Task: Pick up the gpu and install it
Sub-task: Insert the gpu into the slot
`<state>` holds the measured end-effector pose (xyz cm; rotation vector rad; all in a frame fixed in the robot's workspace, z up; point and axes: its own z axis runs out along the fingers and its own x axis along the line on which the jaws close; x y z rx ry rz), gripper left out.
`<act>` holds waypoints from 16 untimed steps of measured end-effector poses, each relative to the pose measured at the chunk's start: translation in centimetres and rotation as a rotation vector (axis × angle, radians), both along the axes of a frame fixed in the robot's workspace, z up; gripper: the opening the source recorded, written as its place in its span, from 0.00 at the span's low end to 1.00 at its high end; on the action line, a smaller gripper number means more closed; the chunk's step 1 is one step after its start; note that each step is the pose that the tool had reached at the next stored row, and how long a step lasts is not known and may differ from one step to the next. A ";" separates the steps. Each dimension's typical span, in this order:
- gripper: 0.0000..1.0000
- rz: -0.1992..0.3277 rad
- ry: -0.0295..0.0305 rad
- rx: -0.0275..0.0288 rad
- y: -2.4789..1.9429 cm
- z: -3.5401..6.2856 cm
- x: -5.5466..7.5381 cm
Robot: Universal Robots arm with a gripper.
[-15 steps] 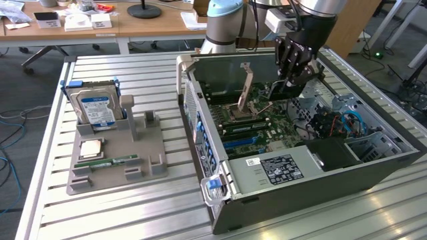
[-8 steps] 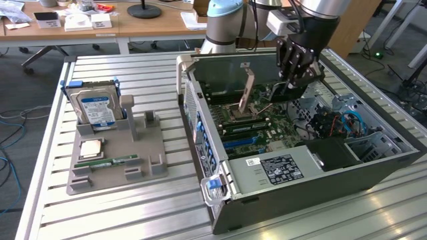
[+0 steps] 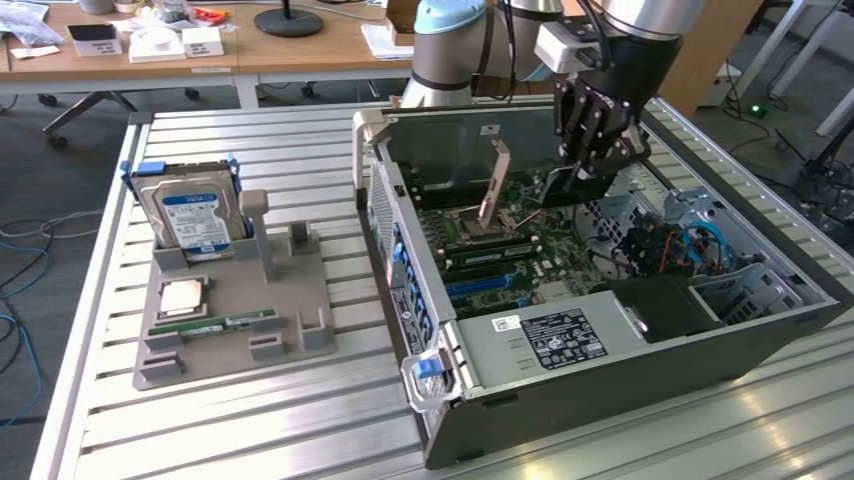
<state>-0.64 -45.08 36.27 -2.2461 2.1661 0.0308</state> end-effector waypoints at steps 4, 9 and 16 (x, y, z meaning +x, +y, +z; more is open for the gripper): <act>0.27 0.000 0.0000 -0.0001 0.00 0.00 0.0; 0.27 0.000 0.0000 0.0000 0.00 -0.30 0.0; 0.27 0.000 0.0000 0.0000 0.00 -1.04 0.0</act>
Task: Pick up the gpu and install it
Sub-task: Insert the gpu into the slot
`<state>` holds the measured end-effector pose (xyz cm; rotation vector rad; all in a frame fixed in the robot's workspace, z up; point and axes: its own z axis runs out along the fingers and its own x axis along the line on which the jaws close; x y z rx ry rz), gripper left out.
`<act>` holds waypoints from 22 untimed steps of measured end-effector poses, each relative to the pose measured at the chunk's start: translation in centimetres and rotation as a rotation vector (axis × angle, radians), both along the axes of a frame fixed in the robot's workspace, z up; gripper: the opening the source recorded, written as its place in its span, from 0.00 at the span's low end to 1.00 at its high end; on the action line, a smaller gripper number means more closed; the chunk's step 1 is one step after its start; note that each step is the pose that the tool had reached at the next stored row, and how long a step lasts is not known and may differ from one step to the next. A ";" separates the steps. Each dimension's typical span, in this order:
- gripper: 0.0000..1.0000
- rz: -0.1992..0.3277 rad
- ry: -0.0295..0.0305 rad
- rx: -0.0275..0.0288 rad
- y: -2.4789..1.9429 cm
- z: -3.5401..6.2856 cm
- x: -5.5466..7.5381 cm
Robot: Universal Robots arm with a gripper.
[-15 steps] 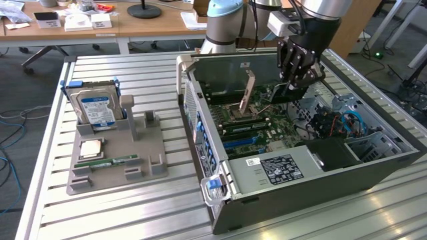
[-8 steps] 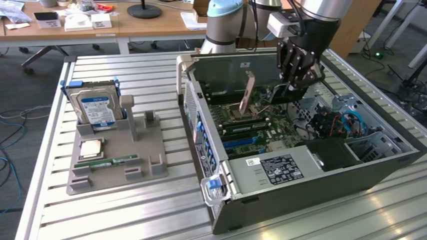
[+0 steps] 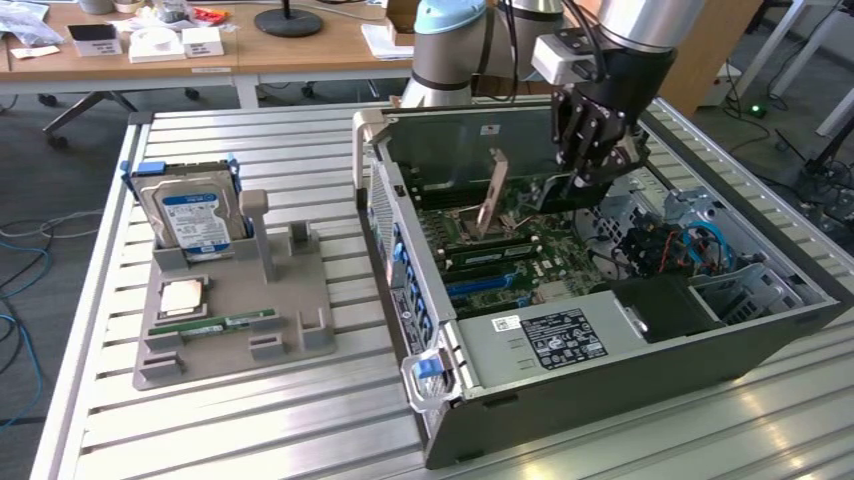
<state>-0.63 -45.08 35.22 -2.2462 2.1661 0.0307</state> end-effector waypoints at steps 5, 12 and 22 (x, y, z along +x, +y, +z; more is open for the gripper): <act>0.27 0.000 0.0001 -0.0002 0.00 -0.08 0.0; 0.27 0.000 0.0001 -0.0002 0.00 -0.27 -0.1; 0.27 0.000 0.0001 -0.0002 0.00 -0.68 -0.2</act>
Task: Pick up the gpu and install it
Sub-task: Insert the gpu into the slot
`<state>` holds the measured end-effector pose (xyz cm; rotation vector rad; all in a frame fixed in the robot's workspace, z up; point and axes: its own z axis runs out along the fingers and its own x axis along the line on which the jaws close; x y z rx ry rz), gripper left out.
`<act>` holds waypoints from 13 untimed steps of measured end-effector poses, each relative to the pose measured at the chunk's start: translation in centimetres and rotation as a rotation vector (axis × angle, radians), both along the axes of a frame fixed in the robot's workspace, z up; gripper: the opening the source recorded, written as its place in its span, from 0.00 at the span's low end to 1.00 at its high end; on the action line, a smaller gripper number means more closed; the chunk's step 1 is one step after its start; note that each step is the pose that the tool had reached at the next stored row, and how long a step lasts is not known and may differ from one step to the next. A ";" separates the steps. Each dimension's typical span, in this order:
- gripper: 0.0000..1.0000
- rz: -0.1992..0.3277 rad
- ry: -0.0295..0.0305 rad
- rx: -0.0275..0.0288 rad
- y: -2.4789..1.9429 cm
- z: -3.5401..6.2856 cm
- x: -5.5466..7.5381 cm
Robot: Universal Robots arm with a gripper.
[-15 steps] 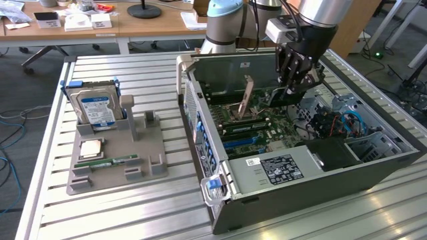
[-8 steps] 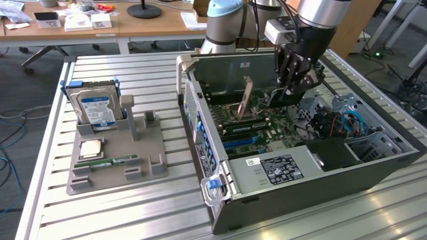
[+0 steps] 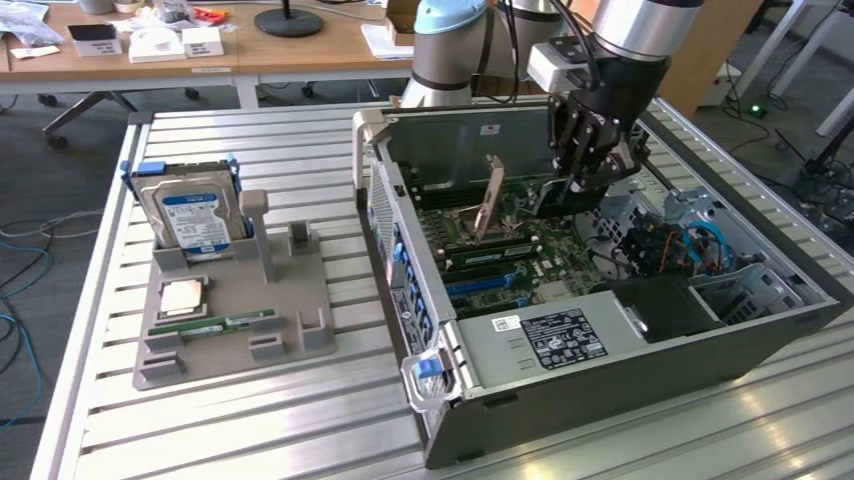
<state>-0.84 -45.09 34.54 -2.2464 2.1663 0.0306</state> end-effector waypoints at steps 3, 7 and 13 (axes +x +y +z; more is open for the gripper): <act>0.27 0.000 -0.0001 0.0002 0.00 -0.01 0.0; 0.27 0.000 -0.0002 0.0005 0.00 -0.13 0.0; 0.27 0.000 -0.0001 0.0002 0.00 -0.64 0.0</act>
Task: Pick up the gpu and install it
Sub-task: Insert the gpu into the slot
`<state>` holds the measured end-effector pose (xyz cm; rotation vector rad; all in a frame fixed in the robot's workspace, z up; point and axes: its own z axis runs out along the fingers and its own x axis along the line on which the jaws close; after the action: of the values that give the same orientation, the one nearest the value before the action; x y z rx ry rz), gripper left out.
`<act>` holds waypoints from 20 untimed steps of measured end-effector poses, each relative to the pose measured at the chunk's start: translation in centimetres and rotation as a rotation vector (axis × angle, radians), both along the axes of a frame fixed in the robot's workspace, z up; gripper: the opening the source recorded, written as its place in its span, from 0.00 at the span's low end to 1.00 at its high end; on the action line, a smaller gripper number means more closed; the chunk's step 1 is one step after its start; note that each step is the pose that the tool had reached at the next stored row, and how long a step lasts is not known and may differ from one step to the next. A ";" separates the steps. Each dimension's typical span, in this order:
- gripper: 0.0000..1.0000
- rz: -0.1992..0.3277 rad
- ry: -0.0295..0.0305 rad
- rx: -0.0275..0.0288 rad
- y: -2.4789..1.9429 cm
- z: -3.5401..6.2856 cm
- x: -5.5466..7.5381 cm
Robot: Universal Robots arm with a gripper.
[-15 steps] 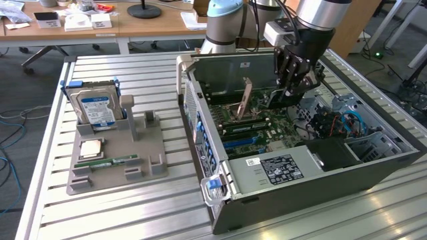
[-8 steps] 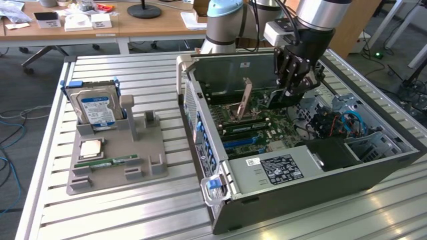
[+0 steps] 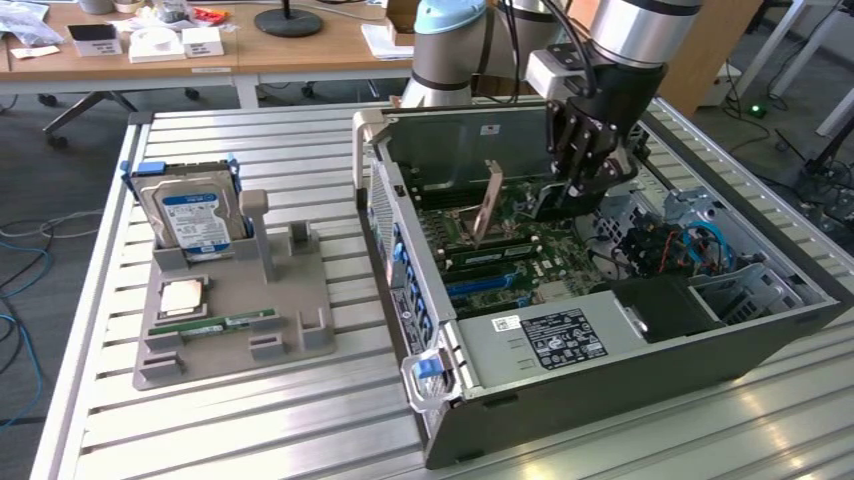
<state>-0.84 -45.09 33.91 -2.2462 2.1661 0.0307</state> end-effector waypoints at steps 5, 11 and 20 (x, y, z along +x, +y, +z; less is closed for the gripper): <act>0.27 0.000 0.0001 -0.0003 0.00 -0.16 0.0; 0.27 0.000 0.0000 0.0000 -0.16 -0.31 0.0; 0.27 0.000 0.0000 -0.0001 -0.41 -0.66 0.0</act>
<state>-0.87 -45.50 33.25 -2.2462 2.1662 0.0307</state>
